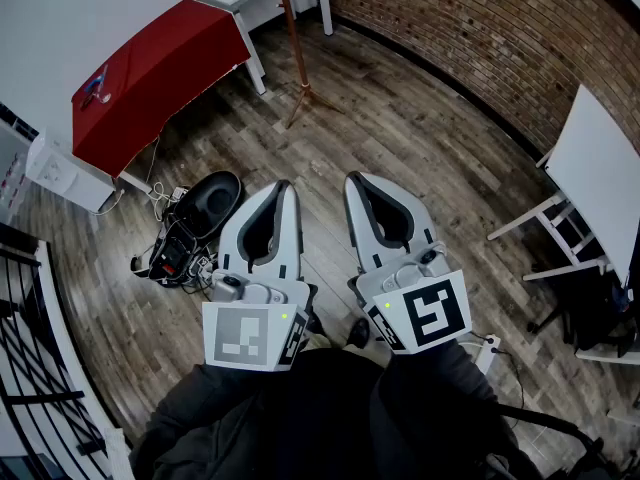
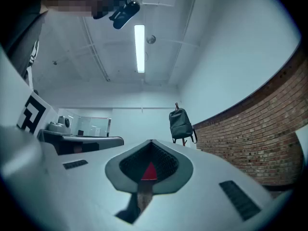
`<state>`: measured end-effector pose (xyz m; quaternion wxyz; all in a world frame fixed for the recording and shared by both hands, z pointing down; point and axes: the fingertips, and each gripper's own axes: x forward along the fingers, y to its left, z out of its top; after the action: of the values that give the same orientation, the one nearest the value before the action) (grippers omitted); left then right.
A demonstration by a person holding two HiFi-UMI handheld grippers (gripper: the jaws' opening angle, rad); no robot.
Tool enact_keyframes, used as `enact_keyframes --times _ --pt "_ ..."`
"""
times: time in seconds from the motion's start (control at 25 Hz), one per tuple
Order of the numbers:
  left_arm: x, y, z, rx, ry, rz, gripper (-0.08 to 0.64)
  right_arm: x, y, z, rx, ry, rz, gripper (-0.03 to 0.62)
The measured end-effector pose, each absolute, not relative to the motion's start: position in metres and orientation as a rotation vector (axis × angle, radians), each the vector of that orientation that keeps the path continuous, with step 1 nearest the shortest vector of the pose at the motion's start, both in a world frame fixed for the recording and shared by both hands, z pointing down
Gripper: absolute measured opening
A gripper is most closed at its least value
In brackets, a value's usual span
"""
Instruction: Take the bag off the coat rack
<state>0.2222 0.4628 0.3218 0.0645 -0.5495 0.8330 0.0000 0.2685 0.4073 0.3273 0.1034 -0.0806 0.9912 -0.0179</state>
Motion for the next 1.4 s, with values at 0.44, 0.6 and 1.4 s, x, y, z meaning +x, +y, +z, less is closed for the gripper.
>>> enact_keyframes --times 0.44,0.6,1.4 --pt "0.157 0.422 0.352 -1.674 2.596 0.075 0.009 0.21 0.37 0.353 -0.175 2.931 -0.184 0.008" --pt "0.086 0.41 0.355 -1.683 2.587 0.085 0.009 0.147 0.358 0.349 -0.171 2.925 -0.145 0.008" --pt "-0.11 0.33 0.349 -1.738 2.546 0.218 0.009 -0.047 0.275 0.313 -0.246 2.922 0.015 0.008"
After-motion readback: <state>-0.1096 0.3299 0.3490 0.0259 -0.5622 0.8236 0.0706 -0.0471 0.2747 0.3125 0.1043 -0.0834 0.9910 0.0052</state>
